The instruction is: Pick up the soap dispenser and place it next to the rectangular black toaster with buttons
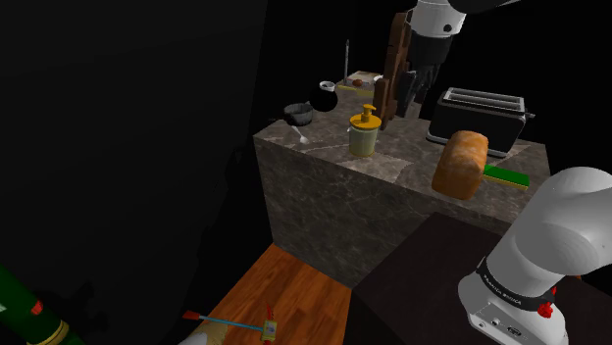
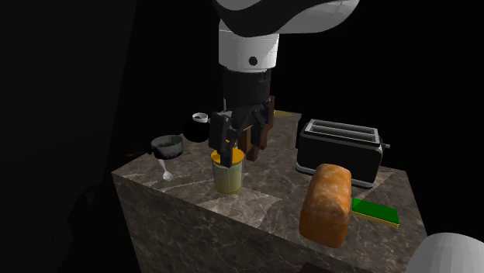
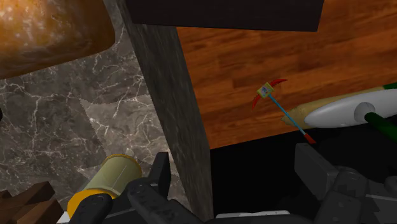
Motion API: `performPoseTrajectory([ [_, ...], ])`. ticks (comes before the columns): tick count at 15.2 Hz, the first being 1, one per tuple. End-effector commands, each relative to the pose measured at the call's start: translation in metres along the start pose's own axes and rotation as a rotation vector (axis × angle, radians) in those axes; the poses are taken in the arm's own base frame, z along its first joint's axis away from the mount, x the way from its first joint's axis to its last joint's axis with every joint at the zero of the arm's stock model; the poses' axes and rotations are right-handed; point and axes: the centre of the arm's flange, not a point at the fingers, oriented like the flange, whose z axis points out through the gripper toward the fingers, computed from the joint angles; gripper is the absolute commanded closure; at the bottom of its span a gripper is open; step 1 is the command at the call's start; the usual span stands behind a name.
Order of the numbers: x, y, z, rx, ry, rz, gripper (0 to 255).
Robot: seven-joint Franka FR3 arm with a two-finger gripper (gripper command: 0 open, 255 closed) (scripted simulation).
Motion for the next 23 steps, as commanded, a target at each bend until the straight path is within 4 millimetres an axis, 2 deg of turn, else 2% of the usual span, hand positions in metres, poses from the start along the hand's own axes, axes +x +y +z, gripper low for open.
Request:
performPoseTrajectory([
  [1, 0.0, 0.0, 0.0, 0.0, 0.0, 0.0, 0],
  [23, 0.181, 0.192, 0.119, 0.009, 0.017, 0.022, 0],
])
